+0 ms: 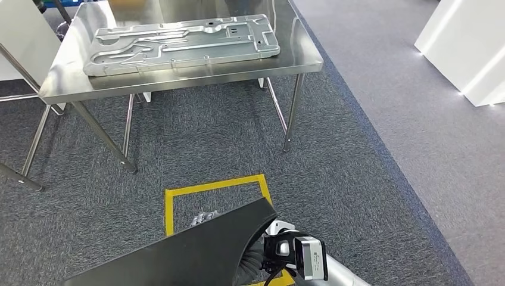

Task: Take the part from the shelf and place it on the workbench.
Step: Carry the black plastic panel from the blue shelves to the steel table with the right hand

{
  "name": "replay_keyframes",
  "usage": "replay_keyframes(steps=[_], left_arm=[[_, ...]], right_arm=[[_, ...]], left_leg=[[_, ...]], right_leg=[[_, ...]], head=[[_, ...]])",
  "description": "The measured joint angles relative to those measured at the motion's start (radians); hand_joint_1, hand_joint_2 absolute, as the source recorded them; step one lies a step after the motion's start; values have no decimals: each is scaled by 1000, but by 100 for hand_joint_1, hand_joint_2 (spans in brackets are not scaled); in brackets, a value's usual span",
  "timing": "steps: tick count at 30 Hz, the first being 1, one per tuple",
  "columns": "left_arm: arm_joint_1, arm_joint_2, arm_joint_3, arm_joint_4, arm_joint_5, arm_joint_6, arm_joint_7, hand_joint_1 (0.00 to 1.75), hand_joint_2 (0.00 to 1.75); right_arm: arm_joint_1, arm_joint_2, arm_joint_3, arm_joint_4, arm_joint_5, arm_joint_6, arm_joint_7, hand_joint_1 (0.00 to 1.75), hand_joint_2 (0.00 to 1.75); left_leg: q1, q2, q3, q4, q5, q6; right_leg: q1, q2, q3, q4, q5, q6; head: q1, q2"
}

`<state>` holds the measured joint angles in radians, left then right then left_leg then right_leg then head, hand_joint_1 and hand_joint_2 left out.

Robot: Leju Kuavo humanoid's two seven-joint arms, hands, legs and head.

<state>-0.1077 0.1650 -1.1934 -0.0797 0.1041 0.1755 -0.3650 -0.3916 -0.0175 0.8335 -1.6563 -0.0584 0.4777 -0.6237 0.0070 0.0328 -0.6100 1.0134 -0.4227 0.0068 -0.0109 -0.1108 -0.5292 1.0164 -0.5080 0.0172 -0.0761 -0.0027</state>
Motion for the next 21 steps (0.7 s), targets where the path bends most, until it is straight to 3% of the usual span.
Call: replay_keyframes(steps=[2,4,5,6,7,8,9,11,15,17,20,21], left_arm=[[-1,1,3,0,0,-7,-5,0,175],[-6,1,8,0,0,-18,-12,0,175],[-7,1,11,0,0,-23,-15,0,175],[-7,1,15,0,0,-27,-18,0,175],[-7,1,18,0,0,-31,-21,0,175],[-6,0,19,-1,0,-34,-24,0,175],[-6,0,20,-1,-1,-37,-28,0,175],[-6,-1,21,-2,-1,-41,-34,0,175],[-6,0,21,-2,-1,-46,-40,0,175],[-8,0,21,-2,-1,-47,-44,0,175],[-7,1,21,-3,-1,-48,-46,0,175],[-6,1,21,-3,-1,-48,-46,0,175]], right_arm=[[-3,1,0,1,2,-1,0,175,175],[-4,-1,1,6,12,-5,0,175,175],[-3,-2,2,10,18,-8,0,175,175],[-2,-3,2,13,23,-11,0,175,175],[-1,-4,3,16,26,-15,0,175,175],[-1,-4,4,17,27,-19,0,175,175],[-1,-4,5,18,28,-22,0,175,175],[-2,-4,6,19,28,-24,0,175,175],[-3,-4,6,19,25,-24,0,175,175],[-4,-3,6,18,23,-24,0,175,175],[-4,-3,6,21,21,-23,0,175,175],[-3,-4,6,22,21,-23,0,175,175]], left_leg=[[5,-13,11,-11,3,11],[3,-25,13,-13,1,18],[2,-32,13,-12,0,20],[0,-38,14,-11,-2,22],[-1,-45,16,-10,-5,22],[-2,-51,18,-8,-9,21],[-2,-56,21,-6,-14,19],[-6,-63,25,1,-25,12],[-5,-64,30,6,-40,-11],[-1,-54,12,58,-64,-23],[6,-45,-95,248,-130,-39],[8,-44,-123,285,-131,-43]], right_leg=[[-2,49,-24,58,-36,8],[-3,96,-98,193,-92,8],[-2,104,-136,253,-107,8],[-2,107,-162,284,-104,7],[-2,108,-168,275,-80,5],[-2,108,-155,228,-40,2],[-1,111,-128,158,3,-3],[2,115,-81,42,49,-12],[3,116,-59,5,46,-29],[-2,113,-42,-4,42,-39],[-2,107,-20,-6,24,-44],[-2,107,-11,-6,16,-43]], head=[[0,0],[0,0],[0,0],[0,0],[0,0],[0,0],[0,0],[0,0],[0,0],[0,0],[0,0],[0,0]])
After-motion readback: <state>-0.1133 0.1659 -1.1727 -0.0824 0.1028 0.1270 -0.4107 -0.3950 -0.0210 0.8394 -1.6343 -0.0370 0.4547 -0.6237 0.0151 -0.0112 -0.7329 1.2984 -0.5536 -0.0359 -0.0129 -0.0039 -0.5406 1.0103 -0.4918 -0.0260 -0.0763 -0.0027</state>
